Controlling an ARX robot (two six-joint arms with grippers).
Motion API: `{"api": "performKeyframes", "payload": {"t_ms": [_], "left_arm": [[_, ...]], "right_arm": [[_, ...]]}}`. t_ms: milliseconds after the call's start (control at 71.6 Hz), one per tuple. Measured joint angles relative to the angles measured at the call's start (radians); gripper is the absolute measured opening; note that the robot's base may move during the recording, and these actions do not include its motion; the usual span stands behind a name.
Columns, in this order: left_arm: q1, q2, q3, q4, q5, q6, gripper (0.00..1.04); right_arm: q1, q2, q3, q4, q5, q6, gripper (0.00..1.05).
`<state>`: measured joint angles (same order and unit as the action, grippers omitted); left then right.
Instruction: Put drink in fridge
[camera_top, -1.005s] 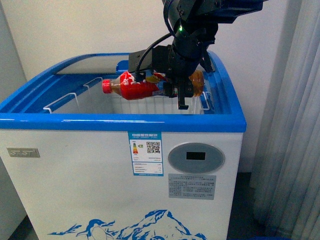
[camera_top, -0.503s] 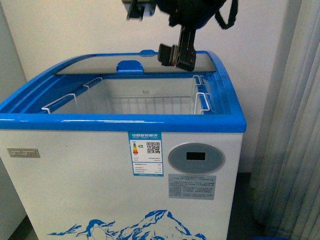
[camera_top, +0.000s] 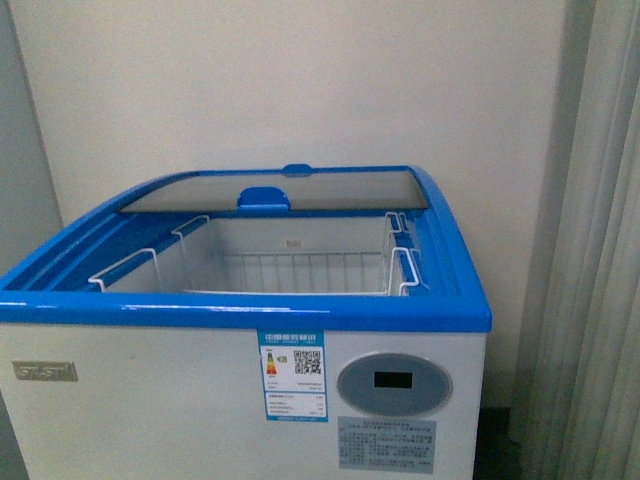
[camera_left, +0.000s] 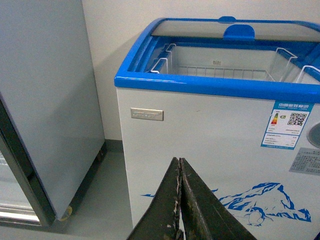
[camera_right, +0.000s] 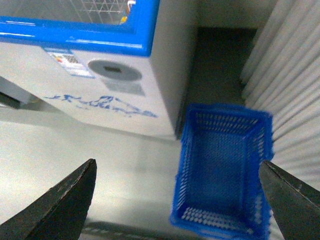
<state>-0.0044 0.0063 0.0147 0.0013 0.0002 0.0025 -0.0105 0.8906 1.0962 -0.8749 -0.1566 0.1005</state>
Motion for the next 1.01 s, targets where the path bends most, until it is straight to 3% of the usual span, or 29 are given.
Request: {"api": "performKeyframes", "payload": {"t_ms": [98,209,307,405,754,1005], "left_arm": [[0.0,0.0,0.0,0.0,0.0,0.0,0.03],[0.0,0.0,0.0,0.0,0.0,0.0,0.03],[0.0,0.0,0.0,0.0,0.0,0.0,0.03],[0.0,0.0,0.0,0.0,0.0,0.0,0.03],[0.0,0.0,0.0,0.0,0.0,0.0,0.03],[0.0,0.0,0.0,0.0,0.0,0.0,0.03]], "right_arm": [[-0.063,-0.163,-0.028,-0.111,-0.064,0.075,0.97],[-0.103,-0.237,-0.034,-0.119,-0.122,0.126,0.97],[-0.015,-0.402,-0.295,0.34,0.108,0.011,0.8],[0.002,-0.513,-0.502,0.621,0.154,-0.051,0.63],[0.006,-0.666,-0.788,0.785,0.155,-0.097,0.02],[0.007,-0.744,-0.916,0.832,0.154,-0.096,0.03]]}}
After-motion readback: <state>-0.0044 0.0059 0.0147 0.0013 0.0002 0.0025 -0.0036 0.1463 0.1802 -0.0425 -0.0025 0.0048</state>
